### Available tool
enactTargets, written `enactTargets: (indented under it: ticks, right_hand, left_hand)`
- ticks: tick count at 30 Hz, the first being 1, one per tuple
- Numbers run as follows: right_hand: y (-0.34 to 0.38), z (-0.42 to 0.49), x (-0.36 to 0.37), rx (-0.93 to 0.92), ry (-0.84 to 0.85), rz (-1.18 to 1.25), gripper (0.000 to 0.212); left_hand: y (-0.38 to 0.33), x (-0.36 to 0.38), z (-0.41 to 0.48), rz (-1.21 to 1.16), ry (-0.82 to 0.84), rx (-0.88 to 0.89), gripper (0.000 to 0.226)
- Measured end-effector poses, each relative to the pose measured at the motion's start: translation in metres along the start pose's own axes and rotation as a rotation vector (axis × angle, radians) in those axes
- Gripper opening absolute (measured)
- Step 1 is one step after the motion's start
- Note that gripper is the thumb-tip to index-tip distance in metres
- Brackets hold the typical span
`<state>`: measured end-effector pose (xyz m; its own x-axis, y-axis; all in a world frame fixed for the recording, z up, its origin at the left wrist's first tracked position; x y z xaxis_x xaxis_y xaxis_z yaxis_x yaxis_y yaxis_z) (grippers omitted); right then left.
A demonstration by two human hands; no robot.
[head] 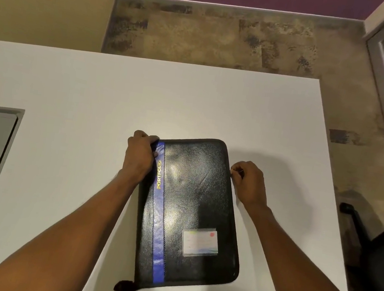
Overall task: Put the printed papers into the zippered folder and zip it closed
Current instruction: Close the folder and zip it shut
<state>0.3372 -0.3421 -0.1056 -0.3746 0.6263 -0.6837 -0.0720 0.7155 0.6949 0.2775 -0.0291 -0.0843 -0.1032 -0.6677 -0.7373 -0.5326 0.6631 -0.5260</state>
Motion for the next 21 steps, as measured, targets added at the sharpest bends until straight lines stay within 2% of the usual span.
enactTargets:
  ticks: [6,12,16,21]
  right_hand:
    - [-0.002,0.028,-0.011,0.012,0.004,0.004,0.009]
    - [0.000,0.035,-0.009,0.018,-0.006,0.008,0.008]
    - [-0.002,0.027,-0.012,0.062,0.042,0.062,0.012]
    - [-0.005,0.003,-0.008,0.068,0.155,0.169,0.015]
  left_hand:
    - [-0.010,0.002,0.008,0.029,0.021,0.039,0.041]
    - [-0.014,0.003,0.014,0.038,0.035,-0.016,0.037]
    - [-0.013,0.005,0.016,-0.026,0.035,-0.008,0.038]
    - [-0.022,0.012,0.017,0.050,0.096,-0.006,0.050]
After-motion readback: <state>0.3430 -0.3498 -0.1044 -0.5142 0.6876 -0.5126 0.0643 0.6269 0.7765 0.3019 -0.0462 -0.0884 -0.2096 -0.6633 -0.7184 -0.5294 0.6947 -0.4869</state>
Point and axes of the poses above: each hand's wrist, its own z-axis towards the middle knuckle, its own x-axis out of the palm, y = z × x, the point moved 3 cm from there along z, towards the middle knuckle, and after that the axes turned 8 degrees about y, right-handed, at the moved point
